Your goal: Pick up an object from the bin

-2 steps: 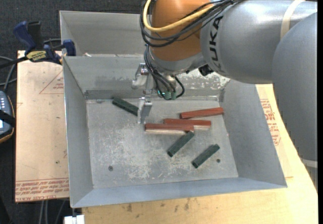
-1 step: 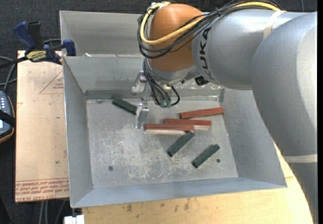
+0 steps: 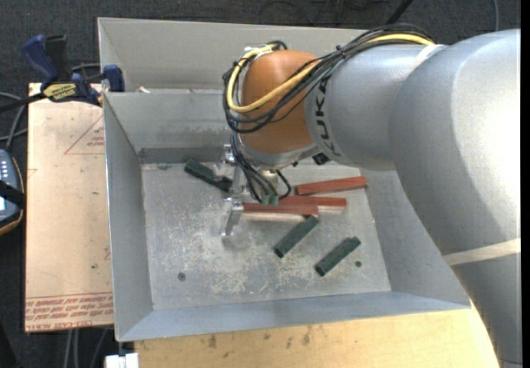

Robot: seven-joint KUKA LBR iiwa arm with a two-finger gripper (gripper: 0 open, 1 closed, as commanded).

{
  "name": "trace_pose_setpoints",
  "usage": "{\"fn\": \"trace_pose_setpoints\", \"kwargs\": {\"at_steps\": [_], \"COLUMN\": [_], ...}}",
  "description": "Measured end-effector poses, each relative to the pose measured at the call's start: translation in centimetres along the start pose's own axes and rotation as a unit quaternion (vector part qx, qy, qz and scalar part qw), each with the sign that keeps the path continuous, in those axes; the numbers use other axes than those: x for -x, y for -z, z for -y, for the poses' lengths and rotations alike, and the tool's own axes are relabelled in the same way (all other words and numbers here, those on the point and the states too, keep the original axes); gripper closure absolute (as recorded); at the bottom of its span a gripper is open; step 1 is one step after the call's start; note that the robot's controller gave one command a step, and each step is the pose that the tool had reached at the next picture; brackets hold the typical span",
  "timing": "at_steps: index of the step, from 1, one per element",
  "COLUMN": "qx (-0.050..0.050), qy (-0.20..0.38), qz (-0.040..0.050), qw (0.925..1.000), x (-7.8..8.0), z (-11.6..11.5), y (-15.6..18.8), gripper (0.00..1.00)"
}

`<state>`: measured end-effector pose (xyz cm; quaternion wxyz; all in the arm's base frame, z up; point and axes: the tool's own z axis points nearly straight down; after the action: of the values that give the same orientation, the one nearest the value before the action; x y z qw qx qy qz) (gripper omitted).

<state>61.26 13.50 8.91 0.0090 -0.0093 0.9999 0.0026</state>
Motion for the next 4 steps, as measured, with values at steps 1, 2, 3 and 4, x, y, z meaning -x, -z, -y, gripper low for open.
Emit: {"fn": "trace_pose_setpoints", "kwargs": {"at_steps": [1, 2, 3, 4], "qx": [-0.002, -0.002, -0.001, -0.001], "qy": [0.007, 0.007, 0.007, 0.007], "qz": [-0.0076, -0.0078, -0.0077, -0.0078], "qw": [0.9999, 0.9999, 0.9999, 0.9999], "x": [-0.32, -0.32, -0.32, -0.32], "z": [0.18, 0.19, 0.2, 0.2], "y": [-0.56, -0.56, -0.56, -0.56], "gripper": [1.0, 0.0, 1.0, 0.0]}}
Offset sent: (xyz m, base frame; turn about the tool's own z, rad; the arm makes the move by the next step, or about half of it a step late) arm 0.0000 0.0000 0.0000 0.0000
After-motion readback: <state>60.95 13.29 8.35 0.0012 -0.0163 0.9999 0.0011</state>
